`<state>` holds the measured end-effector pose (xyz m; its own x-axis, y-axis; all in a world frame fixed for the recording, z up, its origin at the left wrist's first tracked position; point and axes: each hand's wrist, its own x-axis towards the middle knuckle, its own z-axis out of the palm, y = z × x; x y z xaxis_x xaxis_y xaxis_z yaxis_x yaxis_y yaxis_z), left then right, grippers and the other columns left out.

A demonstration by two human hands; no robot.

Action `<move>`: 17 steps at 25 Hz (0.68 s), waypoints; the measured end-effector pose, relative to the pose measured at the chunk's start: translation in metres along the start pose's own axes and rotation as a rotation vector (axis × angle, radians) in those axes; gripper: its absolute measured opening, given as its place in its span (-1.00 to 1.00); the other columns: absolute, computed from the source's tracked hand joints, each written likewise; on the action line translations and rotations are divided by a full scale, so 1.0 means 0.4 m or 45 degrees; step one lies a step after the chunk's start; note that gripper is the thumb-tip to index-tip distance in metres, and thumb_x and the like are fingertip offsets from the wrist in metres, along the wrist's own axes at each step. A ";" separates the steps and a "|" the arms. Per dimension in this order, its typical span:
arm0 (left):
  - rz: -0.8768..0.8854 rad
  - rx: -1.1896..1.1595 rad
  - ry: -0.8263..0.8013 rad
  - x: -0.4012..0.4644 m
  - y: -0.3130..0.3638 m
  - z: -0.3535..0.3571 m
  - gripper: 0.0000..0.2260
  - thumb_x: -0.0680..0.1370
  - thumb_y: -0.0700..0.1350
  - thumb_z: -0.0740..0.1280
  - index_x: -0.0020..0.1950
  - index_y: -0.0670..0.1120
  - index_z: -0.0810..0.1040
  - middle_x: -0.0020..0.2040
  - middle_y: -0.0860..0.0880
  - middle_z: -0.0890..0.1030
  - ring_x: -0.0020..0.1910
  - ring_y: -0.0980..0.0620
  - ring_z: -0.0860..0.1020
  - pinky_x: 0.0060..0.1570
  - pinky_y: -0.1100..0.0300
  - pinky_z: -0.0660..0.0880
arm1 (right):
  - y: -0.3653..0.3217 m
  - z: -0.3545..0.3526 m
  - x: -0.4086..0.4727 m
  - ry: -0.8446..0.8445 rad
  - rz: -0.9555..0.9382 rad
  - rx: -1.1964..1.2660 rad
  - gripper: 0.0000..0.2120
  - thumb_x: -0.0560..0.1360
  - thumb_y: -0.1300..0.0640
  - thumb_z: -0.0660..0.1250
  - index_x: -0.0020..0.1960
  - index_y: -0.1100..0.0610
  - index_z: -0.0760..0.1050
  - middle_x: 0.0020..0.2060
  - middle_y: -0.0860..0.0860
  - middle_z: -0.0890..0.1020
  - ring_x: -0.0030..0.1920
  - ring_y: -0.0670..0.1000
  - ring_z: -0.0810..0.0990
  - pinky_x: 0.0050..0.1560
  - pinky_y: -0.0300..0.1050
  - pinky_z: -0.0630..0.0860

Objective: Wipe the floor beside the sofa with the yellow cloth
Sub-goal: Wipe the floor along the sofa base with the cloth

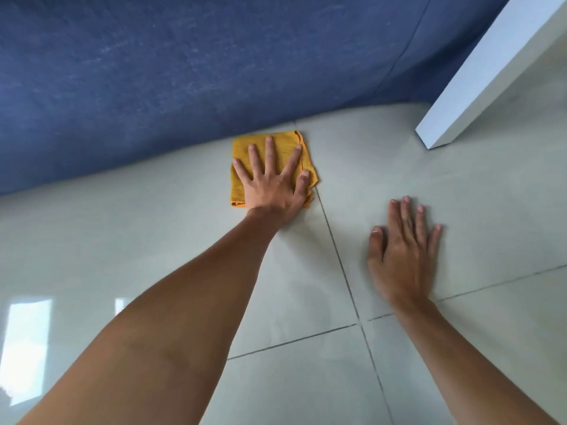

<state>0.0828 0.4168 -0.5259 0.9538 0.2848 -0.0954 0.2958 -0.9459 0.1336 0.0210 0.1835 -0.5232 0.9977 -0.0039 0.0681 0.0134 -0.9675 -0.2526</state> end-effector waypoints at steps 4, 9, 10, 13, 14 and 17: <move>0.135 -0.003 -0.023 0.046 0.189 0.016 -0.43 0.54 0.32 -0.21 0.55 0.28 -0.12 0.62 -0.09 -0.13 0.56 -0.30 -0.18 0.38 -0.42 -0.24 | 0.056 -0.008 -0.004 0.000 -0.041 -0.023 -0.44 0.60 0.01 0.02 0.57 0.14 0.24 0.58 0.08 0.24 0.61 0.11 0.14 0.61 0.18 -0.03; 0.299 0.020 -0.012 0.014 0.298 0.035 -0.44 0.55 0.31 -0.20 0.56 0.26 -0.10 0.62 -0.09 -0.11 0.56 -0.29 -0.14 0.40 -0.41 -0.23 | 0.062 -0.029 0.009 0.199 0.050 0.496 -0.57 0.61 0.22 0.12 0.45 0.26 0.42 0.47 0.20 0.42 0.52 0.12 0.35 0.55 0.19 0.19; 0.322 0.028 -0.005 -0.001 0.298 0.037 -0.44 0.55 0.31 -0.20 0.56 0.26 -0.10 0.62 -0.09 -0.10 0.56 -0.29 -0.13 0.40 -0.41 -0.22 | 0.069 -0.038 0.011 0.254 0.041 0.582 -0.60 0.61 0.26 0.15 0.43 0.28 0.45 0.45 0.23 0.45 0.50 0.15 0.39 0.51 0.18 0.27; 0.409 0.014 0.011 -0.085 0.301 0.044 -0.45 0.57 0.31 -0.17 0.56 0.26 -0.06 0.62 -0.09 -0.06 0.56 -0.29 -0.10 0.41 -0.40 -0.18 | 0.095 -0.075 0.033 0.289 0.037 0.583 -0.62 0.61 0.27 0.21 0.41 0.27 0.47 0.42 0.26 0.47 0.43 0.20 0.47 0.43 0.07 0.39; 0.436 0.001 0.018 -0.128 0.300 0.049 -0.46 0.57 0.30 -0.15 0.56 0.27 -0.04 0.62 -0.09 -0.04 0.56 -0.29 -0.08 0.41 -0.40 -0.17 | 0.101 -0.086 0.042 0.253 0.068 0.566 -0.61 0.61 0.26 0.23 0.42 0.26 0.45 0.42 0.25 0.48 0.42 0.21 0.47 0.43 0.05 0.37; 0.479 -0.018 -0.007 -0.276 0.284 0.057 -0.47 0.58 0.30 -0.08 0.55 0.27 0.02 0.62 -0.09 -0.03 0.57 -0.29 -0.08 0.42 -0.39 -0.13 | 0.098 -0.114 0.059 0.072 0.148 0.491 -0.59 0.62 0.18 0.23 0.46 0.19 0.42 0.44 0.22 0.46 0.47 0.20 0.39 0.49 0.04 0.26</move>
<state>0.0100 0.2743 -0.5226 0.9956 -0.0830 -0.0425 -0.0745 -0.9819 0.1741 0.0421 0.1340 -0.4876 0.9889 -0.1321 0.0681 -0.0644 -0.7939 -0.6046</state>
